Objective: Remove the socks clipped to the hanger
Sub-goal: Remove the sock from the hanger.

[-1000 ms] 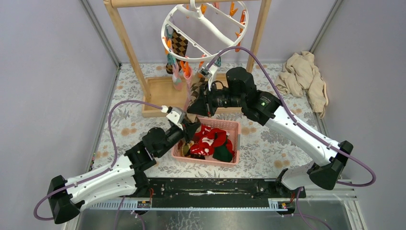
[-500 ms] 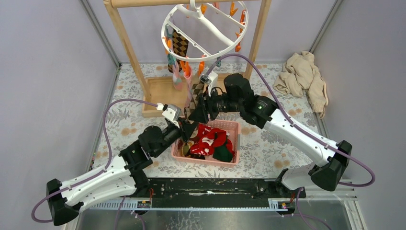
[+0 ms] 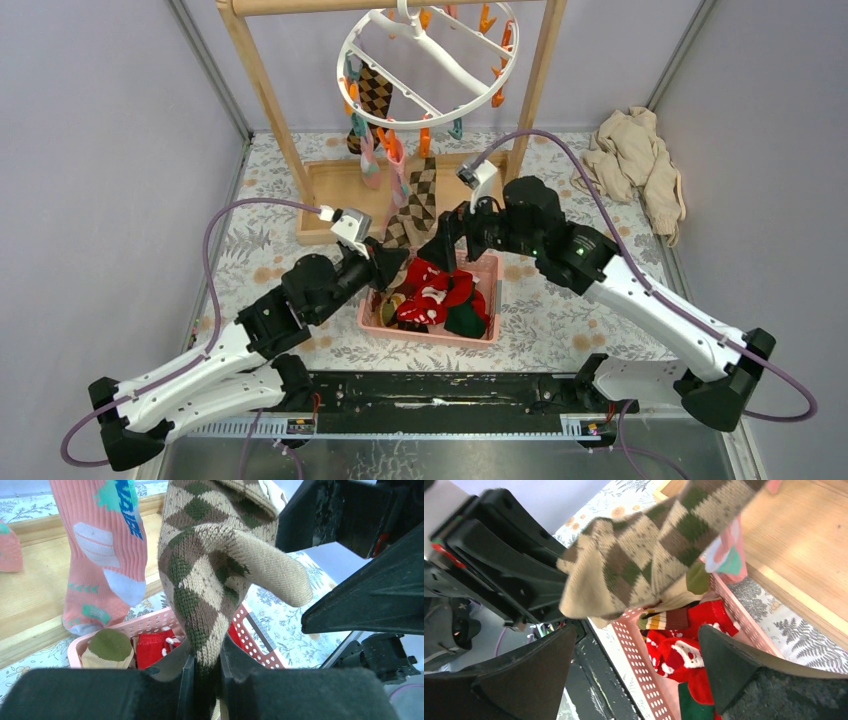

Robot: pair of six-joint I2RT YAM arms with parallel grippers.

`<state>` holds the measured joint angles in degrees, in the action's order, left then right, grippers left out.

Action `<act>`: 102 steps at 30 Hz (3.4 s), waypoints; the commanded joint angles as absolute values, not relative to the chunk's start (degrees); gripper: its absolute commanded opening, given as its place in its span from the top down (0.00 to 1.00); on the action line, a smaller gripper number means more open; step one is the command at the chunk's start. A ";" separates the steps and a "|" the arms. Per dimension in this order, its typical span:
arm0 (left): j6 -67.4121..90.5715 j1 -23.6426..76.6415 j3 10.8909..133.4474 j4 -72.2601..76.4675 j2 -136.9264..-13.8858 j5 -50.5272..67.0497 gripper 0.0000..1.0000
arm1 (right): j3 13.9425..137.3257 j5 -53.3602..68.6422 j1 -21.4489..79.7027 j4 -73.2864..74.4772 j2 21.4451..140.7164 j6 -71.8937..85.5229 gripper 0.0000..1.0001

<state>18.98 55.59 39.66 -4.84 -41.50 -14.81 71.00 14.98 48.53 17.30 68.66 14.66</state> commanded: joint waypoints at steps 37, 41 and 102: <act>25.93 55.99 49.65 -18.46 -37.93 -15.83 0.78 | 76.31 7.63 38.77 -3.76 66.31 12.33 0.36; 26.19 55.99 49.46 -18.00 -38.18 -15.48 0.78 | 76.92 9.66 38.75 -8.57 68.81 11.89 0.37; 26.72 55.99 52.86 -19.06 -42.51 -12.28 0.78 | 77.21 38.00 28.38 -40.56 85.07 35.50 0.42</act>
